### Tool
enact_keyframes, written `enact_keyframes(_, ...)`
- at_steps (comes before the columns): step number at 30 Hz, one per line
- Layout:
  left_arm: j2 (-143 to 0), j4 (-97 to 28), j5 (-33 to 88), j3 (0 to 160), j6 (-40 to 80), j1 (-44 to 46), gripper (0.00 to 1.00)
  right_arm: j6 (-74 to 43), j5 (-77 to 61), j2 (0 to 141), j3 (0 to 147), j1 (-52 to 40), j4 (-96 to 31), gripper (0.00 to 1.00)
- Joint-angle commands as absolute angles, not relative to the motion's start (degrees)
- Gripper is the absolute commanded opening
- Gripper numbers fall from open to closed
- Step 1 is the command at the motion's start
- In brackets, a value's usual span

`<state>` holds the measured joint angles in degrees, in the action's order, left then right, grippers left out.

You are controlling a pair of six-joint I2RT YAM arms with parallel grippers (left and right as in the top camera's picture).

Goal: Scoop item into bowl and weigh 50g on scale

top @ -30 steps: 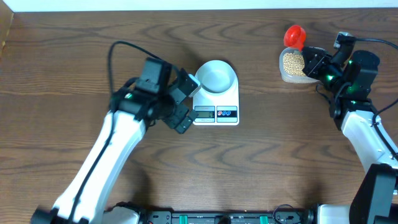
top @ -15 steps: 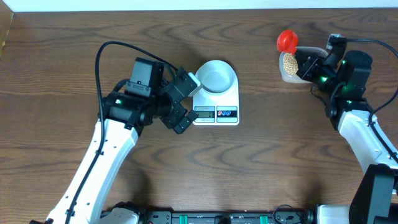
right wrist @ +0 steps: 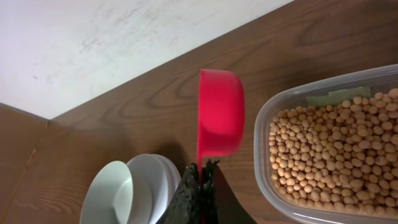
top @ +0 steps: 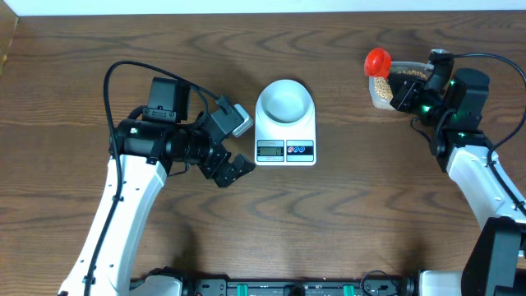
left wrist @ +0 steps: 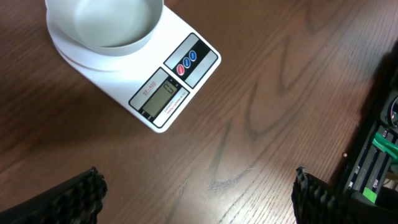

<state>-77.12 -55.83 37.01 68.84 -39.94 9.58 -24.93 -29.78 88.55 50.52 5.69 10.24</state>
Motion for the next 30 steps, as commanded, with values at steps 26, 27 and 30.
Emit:
enact_keyframes(26, -75.22, -57.36, 30.37, 69.63, -41.36, 9.32, 0.98, -23.05, -29.93, 88.51, 51.46, 5.26, 10.17, 0.01)
enact_keyframes(27, -75.20, -57.36, 30.37, 69.63, -41.34, 9.32, 0.98, -23.03, -29.91, 88.51, 51.46, 5.26, 10.20, 0.01)
enact_keyframes(30, -75.22, -57.39, 30.39, 69.63, -41.32, 9.34, 0.98, -23.03, -29.89, 88.51, 51.46, 5.26, 10.26, 0.01)
